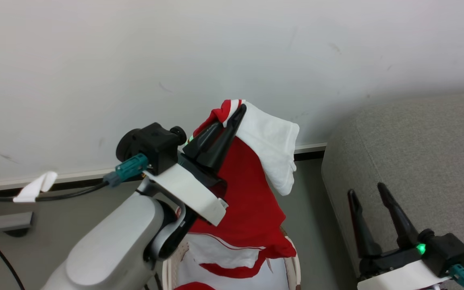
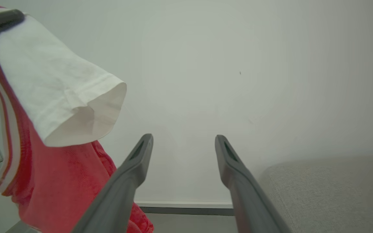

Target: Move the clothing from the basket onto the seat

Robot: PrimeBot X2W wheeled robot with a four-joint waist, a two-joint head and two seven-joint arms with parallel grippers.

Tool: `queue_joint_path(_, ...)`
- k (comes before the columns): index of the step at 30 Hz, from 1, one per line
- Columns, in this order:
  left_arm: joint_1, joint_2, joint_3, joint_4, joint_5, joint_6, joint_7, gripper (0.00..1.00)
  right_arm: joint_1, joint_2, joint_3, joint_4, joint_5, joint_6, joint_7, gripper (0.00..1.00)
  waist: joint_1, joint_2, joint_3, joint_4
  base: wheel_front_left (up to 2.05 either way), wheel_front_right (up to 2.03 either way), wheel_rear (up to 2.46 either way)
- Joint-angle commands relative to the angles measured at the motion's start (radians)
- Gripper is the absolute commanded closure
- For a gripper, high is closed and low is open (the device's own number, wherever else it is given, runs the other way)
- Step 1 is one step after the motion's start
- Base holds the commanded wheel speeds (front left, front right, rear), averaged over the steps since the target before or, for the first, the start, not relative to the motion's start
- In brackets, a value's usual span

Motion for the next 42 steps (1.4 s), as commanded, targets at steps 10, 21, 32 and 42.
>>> queue_joint_path(10, -0.021, -0.050, -0.038, -0.006, 0.002, -0.015, 0.005, 1.00, -0.116, -0.095, 0.318, 0.108, 0.090, -0.002, 0.001, 0.00, 0.0001, -0.0001, 0.005, 0.050, 0.00, 0.00, 0.00)
queue_joint_path(21, -0.025, -0.132, -0.126, 0.003, -0.005, -0.055, 0.017, 1.00, -0.277, -0.088, 0.492, 0.357, 0.152, -0.002, 0.001, 0.00, 0.0001, -0.0001, -0.015, 0.162, 0.00, 0.00, 0.00)
queue_joint_path(32, -0.025, -0.172, -0.177, -0.018, -0.018, -0.075, 0.040, 1.00, -0.364, -0.077, 0.645, 0.583, 0.289, -0.002, 0.000, 0.93, 0.0001, -0.0001, -0.043, 0.269, 0.00, 0.00, 0.00)
queue_joint_path(42, 0.001, -0.132, -0.145, 0.009, -0.025, -0.046, 0.022, 1.00, -0.341, -0.075, 0.564, 0.552, 0.330, -0.002, 0.000, 1.00, 0.0001, -0.0001, -0.051, 0.268, 0.00, 0.00, 0.00)
